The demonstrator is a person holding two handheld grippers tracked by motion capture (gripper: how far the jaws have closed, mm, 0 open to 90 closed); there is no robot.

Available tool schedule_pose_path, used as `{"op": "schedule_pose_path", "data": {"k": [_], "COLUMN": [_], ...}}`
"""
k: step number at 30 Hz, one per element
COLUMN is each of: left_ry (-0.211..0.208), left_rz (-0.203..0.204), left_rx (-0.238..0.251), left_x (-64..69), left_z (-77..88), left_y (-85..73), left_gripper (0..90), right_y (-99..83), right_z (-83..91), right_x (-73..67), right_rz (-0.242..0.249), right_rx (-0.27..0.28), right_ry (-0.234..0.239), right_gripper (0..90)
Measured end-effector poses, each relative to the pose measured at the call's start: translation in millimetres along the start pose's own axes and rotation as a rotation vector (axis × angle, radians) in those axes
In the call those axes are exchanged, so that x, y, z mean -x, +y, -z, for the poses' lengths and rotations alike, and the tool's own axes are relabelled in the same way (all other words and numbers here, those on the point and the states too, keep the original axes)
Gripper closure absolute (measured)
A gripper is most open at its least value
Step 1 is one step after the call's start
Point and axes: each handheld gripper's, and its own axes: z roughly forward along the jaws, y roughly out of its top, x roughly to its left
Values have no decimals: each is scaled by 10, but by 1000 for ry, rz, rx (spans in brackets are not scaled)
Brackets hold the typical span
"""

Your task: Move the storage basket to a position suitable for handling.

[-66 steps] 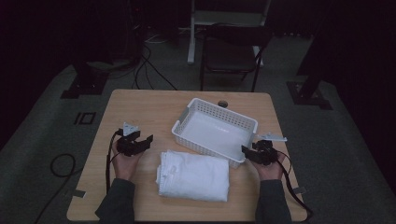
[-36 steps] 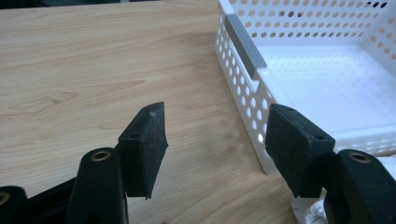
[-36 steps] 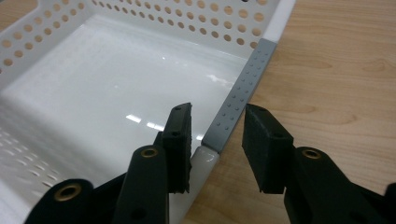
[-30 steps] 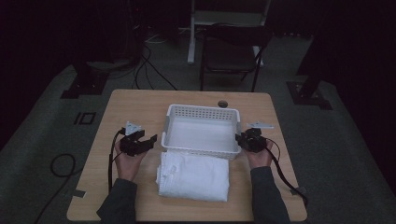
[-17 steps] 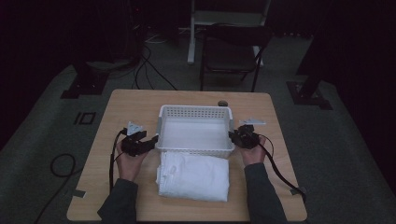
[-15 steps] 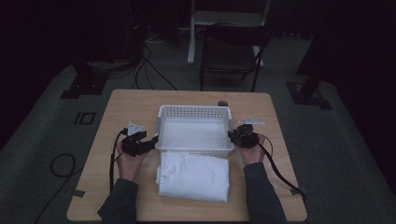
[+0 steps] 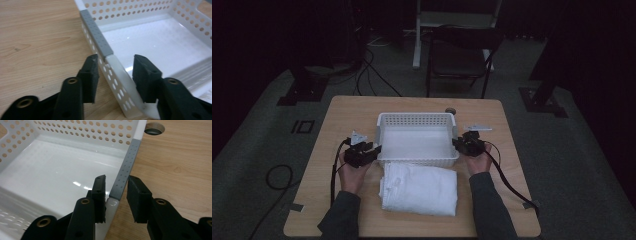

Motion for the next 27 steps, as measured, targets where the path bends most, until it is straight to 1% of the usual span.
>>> {"op": "schedule_pose_path", "data": {"k": [3,6,9,10,13,14,15,17,18,19,20,22,23,25,26,27], "left_ry": [10,11,19,32,45,46,51,53,48,31,13,2,-5,-20,-24,-28], "left_rz": [-1,0,-2,-8,-8,-8,-3,-2,-1,3,8,13,12,14,13,9], "left_rx": [7,23,21,17,18,21,35,37,42,52,62,64,66,75,81,86], "left_x": [-10,-48,-49,-34,-32,-38,-50,-56,-62,-67,-70,-65,-59,-40,-27,-12], "left_z": [-6,-23,-26,-20,-1,18,63,90,118,147,177,231,255,305,328,353], "left_y": [-1,15,23,23,26,31,39,44,47,49,52,62,66,67,66,65], "left_gripper": [600,619,619,613,567,567,551,542,533,533,520,501,494,485,485,479], "right_y": [6,20,42,45,37,37,34,37,39,39,40,37,24,2,2,-27], "right_z": [-13,-34,-53,-56,-39,-39,1,60,95,95,132,204,275,343,343,408], "right_x": [-10,-18,-21,-25,-35,-35,-47,-51,-48,-48,-48,-49,-53,-61,-61,-67], "right_rz": [3,2,7,11,23,23,43,52,57,57,59,65,75,81,81,86], "right_rx": [3,4,0,-1,4,4,12,26,35,35,42,49,54,58,58,67], "right_ry": [0,3,0,-2,-9,-9,-15,-23,-24,-24,-25,-23,-21,-22,-22,-15], "right_gripper": [689,687,686,681,655,655,641,627,615,615,601,587,566,552,539,526]}}
